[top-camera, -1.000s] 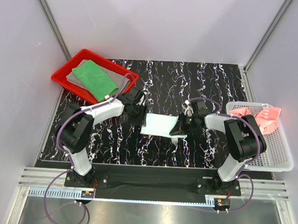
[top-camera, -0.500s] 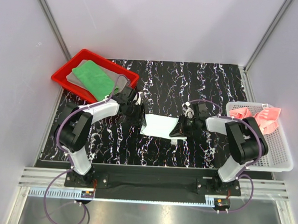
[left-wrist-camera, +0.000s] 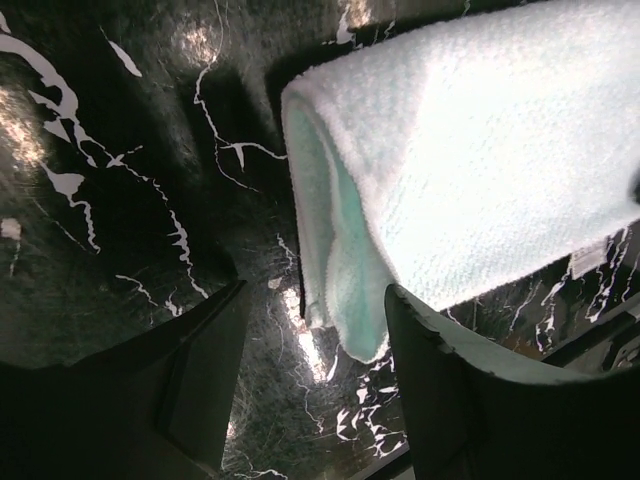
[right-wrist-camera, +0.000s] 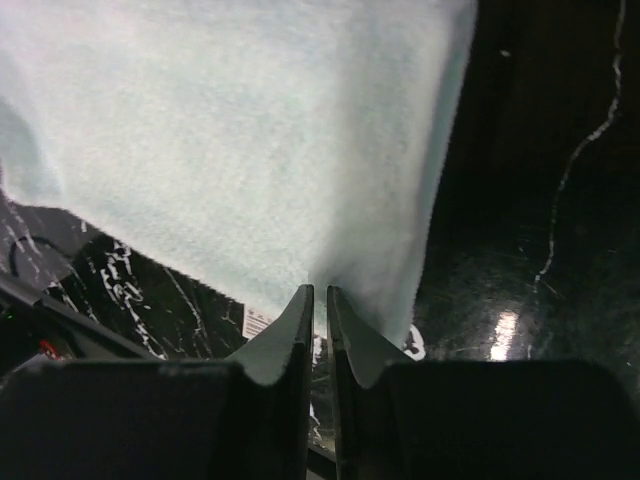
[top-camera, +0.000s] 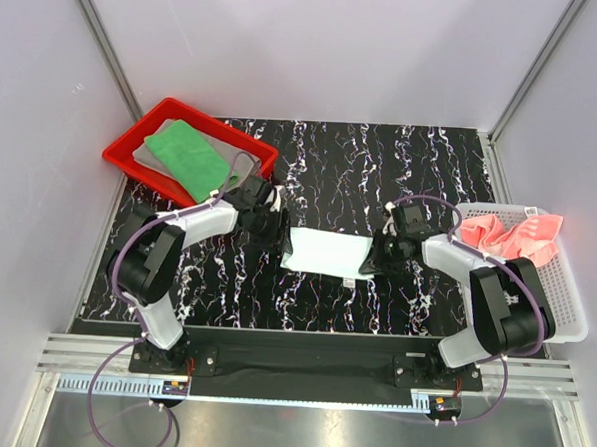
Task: Fold and stack the towels
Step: Neatly place the folded towel into the bin
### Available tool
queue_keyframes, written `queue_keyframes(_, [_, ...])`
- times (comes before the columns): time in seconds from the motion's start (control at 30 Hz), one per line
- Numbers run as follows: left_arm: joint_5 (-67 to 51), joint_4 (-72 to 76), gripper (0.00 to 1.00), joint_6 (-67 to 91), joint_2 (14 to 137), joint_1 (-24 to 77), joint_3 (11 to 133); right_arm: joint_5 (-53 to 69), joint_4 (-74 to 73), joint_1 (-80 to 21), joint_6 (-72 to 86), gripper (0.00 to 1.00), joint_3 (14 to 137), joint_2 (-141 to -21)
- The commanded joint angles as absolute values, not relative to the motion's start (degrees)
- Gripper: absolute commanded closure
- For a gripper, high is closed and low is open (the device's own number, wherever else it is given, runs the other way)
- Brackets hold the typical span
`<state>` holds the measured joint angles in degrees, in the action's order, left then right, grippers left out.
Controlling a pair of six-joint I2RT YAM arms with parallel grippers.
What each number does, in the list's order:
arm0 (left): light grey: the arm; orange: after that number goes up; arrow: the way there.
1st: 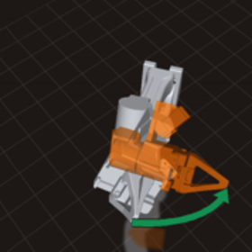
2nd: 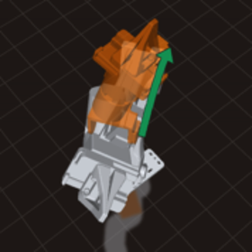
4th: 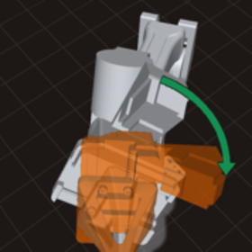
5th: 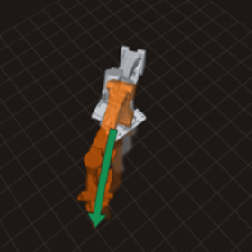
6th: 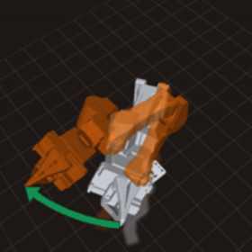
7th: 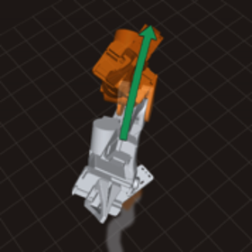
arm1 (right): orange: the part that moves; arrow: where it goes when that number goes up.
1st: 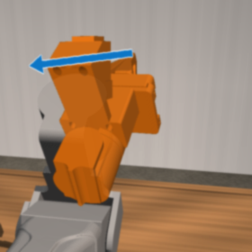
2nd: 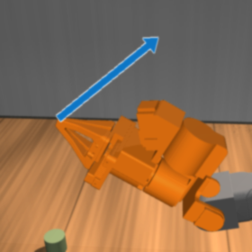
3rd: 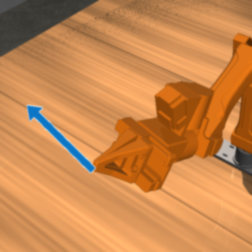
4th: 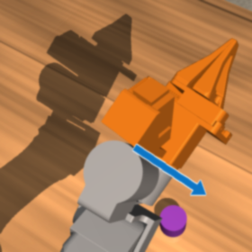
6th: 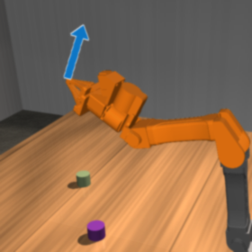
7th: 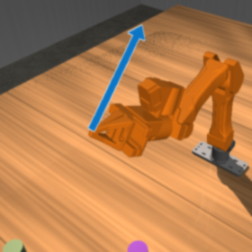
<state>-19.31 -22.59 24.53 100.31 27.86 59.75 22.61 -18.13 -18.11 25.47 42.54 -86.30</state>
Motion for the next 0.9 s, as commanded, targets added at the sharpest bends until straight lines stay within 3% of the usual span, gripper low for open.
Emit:
queue_keyframes(0.0, [-16.79,-21.18,0.38,25.05,94.58,27.95,61.52,16.69,-19.08,-18.28,26.37,0.84,40.61,-85.34])
queue_keyframes(0.57, [-21.71,-16.7,0.38,23.99,104.5,27.95,60.56,18.37,-17.05,-18.28,26.28,0.84,39.46,-82.8])
queue_keyframes(0.87, [-22.76,-16.09,0.53,24.34,106.17,28.12,59.07,18.81,-18.63,-18.28,26.19,0.83,40.87,-79.72])
